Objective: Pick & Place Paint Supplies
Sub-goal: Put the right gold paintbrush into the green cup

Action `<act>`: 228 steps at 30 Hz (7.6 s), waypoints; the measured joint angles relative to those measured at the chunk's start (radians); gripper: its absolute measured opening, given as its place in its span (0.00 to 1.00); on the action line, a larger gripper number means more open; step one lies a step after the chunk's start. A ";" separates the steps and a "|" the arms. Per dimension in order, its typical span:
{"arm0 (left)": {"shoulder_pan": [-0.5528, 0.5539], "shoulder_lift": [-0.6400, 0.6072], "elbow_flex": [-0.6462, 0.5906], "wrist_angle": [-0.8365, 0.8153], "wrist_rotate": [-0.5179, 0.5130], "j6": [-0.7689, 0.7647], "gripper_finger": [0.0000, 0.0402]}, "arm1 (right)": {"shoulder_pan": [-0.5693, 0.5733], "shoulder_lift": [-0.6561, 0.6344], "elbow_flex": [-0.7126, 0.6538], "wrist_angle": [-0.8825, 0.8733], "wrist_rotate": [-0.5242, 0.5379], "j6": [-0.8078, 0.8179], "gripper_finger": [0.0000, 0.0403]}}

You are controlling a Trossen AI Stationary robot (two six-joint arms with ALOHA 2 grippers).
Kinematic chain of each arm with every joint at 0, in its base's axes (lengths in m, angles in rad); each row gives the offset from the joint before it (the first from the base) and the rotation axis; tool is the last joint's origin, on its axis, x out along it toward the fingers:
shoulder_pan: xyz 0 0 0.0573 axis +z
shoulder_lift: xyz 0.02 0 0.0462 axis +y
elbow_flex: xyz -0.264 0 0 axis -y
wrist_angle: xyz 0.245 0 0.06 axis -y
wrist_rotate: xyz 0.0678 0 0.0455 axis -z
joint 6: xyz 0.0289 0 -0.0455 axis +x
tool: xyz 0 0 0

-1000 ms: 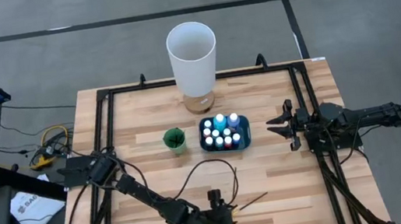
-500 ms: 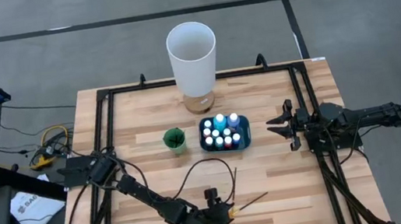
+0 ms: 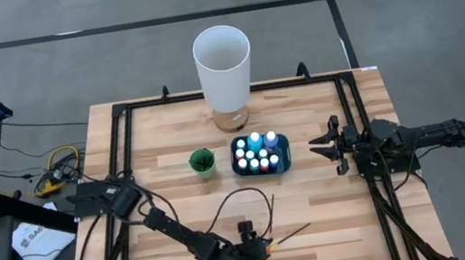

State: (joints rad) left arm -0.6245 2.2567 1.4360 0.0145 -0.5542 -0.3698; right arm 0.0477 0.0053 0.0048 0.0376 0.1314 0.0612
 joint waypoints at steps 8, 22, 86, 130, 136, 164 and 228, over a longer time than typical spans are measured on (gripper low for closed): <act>-0.005 0.009 0.001 -0.010 0.003 0.017 0.51 | 0.000 0.000 0.000 0.000 0.000 0.000 0.24; 0.006 0.008 0.005 -0.119 -0.022 -0.066 0.20 | 0.000 0.000 0.000 0.000 0.000 0.000 0.24; -0.166 -0.220 -0.082 -0.743 0.065 -0.581 0.27 | 0.000 0.000 0.000 0.000 0.000 0.000 0.24; -0.116 -0.224 -0.205 -0.515 0.127 -0.527 0.20 | 0.000 0.000 0.000 0.000 0.000 0.000 0.24; -0.115 -0.223 -0.220 -0.498 0.117 -0.555 0.03 | 0.000 0.000 0.000 0.000 0.000 0.000 0.24; -0.117 -0.443 -0.223 -0.567 -0.085 -0.544 0.00 | 0.000 0.000 0.000 0.000 0.000 0.000 0.24; 0.233 -0.402 -0.436 -0.298 0.035 -0.296 0.54 | 0.000 0.000 0.000 0.000 0.000 0.000 0.24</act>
State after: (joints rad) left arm -0.3916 1.8545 1.0004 -0.2833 -0.5188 -0.6659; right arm 0.0478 0.0055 0.0048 0.0376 0.1311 0.0608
